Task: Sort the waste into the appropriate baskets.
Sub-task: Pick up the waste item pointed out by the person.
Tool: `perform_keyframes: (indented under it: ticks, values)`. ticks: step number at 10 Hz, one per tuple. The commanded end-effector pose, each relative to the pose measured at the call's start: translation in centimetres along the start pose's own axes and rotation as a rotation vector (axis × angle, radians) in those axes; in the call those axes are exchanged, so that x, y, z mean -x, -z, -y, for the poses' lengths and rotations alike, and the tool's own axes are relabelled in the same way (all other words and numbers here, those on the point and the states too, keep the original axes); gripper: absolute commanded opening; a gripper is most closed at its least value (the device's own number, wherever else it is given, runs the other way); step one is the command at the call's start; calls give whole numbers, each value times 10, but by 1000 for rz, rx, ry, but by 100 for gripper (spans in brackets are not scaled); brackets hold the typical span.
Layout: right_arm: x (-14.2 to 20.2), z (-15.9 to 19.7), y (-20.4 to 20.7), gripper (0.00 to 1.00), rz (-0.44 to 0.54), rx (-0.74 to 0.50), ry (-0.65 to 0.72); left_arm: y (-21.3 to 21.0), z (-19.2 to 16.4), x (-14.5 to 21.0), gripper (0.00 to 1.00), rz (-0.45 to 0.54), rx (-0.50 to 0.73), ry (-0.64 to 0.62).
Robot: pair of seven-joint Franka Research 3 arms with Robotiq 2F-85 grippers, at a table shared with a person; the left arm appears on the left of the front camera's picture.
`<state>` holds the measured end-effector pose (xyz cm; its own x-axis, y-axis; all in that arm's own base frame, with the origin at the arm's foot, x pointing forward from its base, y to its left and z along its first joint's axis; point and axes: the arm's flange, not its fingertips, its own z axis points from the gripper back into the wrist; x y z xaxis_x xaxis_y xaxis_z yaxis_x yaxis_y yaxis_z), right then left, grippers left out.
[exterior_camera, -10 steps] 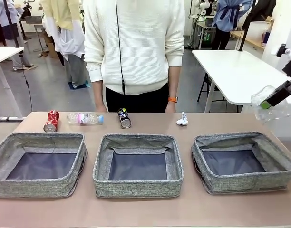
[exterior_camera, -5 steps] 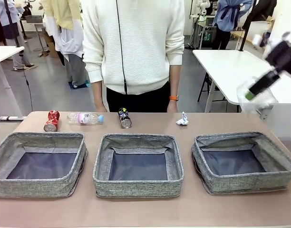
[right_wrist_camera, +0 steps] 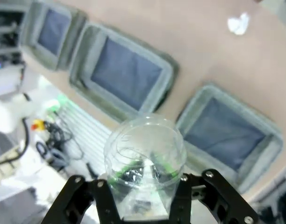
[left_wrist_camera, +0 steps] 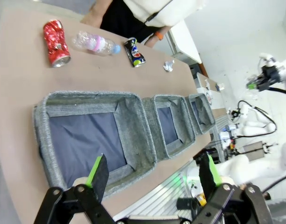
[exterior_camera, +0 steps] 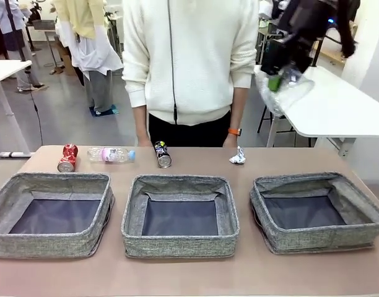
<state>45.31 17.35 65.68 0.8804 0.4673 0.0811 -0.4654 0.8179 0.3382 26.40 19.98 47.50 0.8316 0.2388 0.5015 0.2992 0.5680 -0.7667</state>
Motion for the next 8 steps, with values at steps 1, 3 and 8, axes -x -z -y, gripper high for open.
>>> perform_keyframes:
  ticks: [1, 3, 8]
  values:
    - [-37, -58, -20, 16, -21, 75, 144, 0, 2, -2, 100, 16, 16, 20]
    - [-71, -146, -7, 16, -85, 131, 287, 0, 2, -2, 100, 16, 16, 20]
    - [-97, -240, 9, 16, -151, 328, 208, 0, 2, -2, 100, 16, 16, 20]
